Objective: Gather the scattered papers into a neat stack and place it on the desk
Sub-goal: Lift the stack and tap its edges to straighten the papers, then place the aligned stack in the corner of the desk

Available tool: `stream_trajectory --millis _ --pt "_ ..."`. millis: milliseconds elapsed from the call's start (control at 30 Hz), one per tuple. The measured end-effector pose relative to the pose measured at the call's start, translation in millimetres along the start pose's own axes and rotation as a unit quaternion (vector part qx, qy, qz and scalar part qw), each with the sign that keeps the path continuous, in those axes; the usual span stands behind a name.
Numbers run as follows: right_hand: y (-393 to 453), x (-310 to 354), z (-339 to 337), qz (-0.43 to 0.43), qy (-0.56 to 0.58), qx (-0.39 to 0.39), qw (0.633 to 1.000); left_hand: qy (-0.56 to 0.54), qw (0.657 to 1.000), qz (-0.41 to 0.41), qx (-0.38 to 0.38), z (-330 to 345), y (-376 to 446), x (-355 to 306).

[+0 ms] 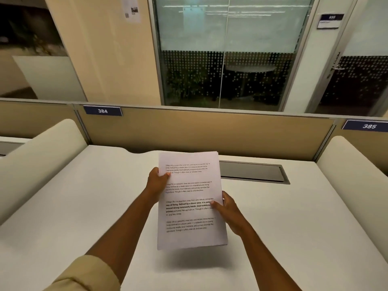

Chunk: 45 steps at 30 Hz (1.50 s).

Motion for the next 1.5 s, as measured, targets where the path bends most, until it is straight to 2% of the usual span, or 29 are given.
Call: stream_trajectory --millis 100,267,400,533,767,1100,1500 --pt "4 -4 10 -0.009 -0.005 0.004 1.000 -0.005 0.999 -0.031 0.010 -13 -7 8" --pt "16 -7 30 -0.008 0.033 0.008 0.999 -0.012 0.993 -0.091 0.080 -35 -28 32" --pt "28 -3 51 0.002 0.057 0.001 0.998 0.009 0.990 -0.081 0.111 -49 -36 63" --pt "47 1 83 0.025 0.043 -0.007 0.999 0.014 0.993 -0.066 0.097 -76 -32 82" --pt "77 22 156 0.053 0.050 -0.005 0.997 0.046 0.994 -0.044 0.094 -143 17 106" --pt "128 55 288 0.128 0.041 -0.012 0.991 0.027 0.993 -0.065 0.095 -267 106 142" --pt "182 81 413 0.121 -0.016 -0.028 0.992 0.093 0.989 -0.064 0.090 -365 176 166"
Point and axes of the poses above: each hand's wrist, its own y-axis towards the middle knuckle, its own z-axis out of the palm, x = y × z, the point moved 2 cm from there along y, towards the middle knuckle, and after that the axes turned 13 degrees about z, right-handed, at the moved point
